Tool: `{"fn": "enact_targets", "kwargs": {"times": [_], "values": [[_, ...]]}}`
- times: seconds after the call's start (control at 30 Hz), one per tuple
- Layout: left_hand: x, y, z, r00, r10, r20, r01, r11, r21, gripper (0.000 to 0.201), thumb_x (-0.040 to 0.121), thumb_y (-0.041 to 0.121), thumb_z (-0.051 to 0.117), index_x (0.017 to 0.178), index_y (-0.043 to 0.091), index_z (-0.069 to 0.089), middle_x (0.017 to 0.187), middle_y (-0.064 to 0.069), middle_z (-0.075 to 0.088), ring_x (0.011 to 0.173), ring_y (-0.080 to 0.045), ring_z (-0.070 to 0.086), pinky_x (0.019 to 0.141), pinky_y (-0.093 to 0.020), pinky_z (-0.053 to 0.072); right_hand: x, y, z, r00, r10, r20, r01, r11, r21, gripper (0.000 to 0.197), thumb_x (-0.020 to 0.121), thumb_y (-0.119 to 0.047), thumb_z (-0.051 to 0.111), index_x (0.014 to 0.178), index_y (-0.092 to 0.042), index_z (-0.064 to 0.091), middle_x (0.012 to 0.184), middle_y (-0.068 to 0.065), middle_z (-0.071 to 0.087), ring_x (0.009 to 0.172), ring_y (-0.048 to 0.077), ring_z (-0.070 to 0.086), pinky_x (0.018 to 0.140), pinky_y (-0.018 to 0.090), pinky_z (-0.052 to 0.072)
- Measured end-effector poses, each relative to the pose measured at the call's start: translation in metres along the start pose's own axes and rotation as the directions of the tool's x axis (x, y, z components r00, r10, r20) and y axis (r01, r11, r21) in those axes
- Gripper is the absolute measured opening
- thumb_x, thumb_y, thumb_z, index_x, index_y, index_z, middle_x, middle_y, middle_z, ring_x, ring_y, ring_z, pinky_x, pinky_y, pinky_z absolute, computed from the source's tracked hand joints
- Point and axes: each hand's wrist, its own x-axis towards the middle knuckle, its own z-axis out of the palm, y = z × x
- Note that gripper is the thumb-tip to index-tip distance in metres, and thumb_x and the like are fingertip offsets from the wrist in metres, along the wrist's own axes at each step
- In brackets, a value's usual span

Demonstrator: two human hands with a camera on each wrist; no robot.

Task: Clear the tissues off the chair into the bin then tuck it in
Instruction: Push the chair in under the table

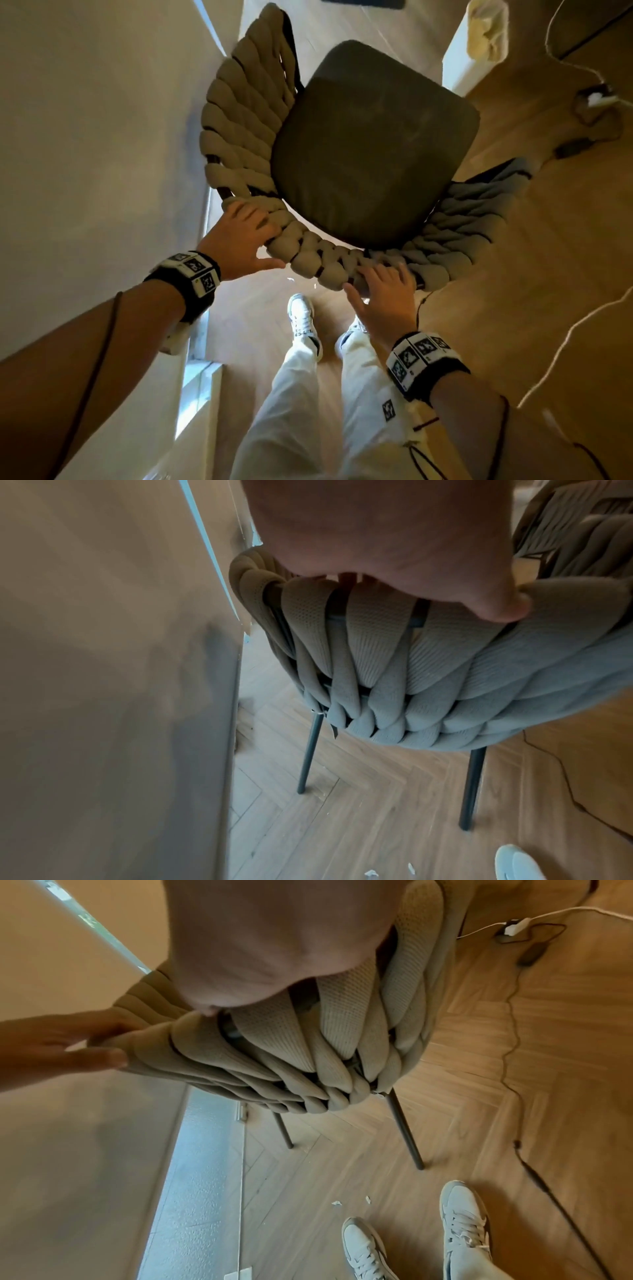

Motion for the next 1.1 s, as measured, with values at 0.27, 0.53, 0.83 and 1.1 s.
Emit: {"fn": "enact_targets", "kwargs": {"times": [0.27,0.53,0.83,1.1], "values": [[0.009,-0.008,0.019,0.998,0.056,-0.010,-0.056,0.998,0.014,0.072,0.081,0.076,0.032,0.115,0.019,0.060,0.119,-0.006,0.064,0.111,-0.028,0.057,0.107,-0.047,0.035,0.007,0.012,0.009,0.997,-0.056,-0.054,0.057,0.998,0.016,0.050,0.078,-0.070,0.046,0.100,-0.030,0.067,0.095,-0.012,0.070,0.094,0.012,0.063,0.104,0.034,0.029],[0.056,0.001,0.018,0.998,0.018,-0.054,-0.019,0.999,-0.026,0.067,0.082,0.076,0.033,0.113,0.023,0.060,0.116,-0.001,0.063,0.107,-0.023,0.055,0.104,-0.042,0.035,0.050,0.050,-0.025,0.996,-0.085,-0.040,0.084,0.996,-0.033,0.048,0.073,-0.071,0.049,0.101,-0.034,0.064,0.093,-0.014,0.067,0.087,0.013,0.060,0.086,0.031,0.032],[0.151,-0.001,-0.020,0.994,-0.090,-0.055,0.083,0.989,-0.119,0.071,0.078,0.080,0.025,0.112,0.027,0.058,0.119,0.003,0.060,0.108,-0.021,0.053,0.099,-0.039,0.036,0.166,0.101,-0.090,0.989,-0.146,0.036,0.148,0.986,-0.070,0.048,0.068,-0.069,0.055,0.102,-0.036,0.063,0.099,-0.013,0.064,0.093,0.015,0.057,0.086,0.032,0.035],[0.252,-0.023,-0.063,0.977,-0.211,-0.010,0.208,0.969,-0.133,0.073,0.077,0.081,0.026,0.118,0.029,0.057,0.122,0.004,0.057,0.112,-0.020,0.051,0.101,-0.038,0.036,0.288,0.135,-0.148,0.973,-0.183,0.140,0.192,0.980,-0.058,0.054,0.071,-0.072,0.052,0.112,-0.036,0.057,0.111,-0.015,0.057,0.106,0.011,0.049,0.095,0.030,0.029]]}}
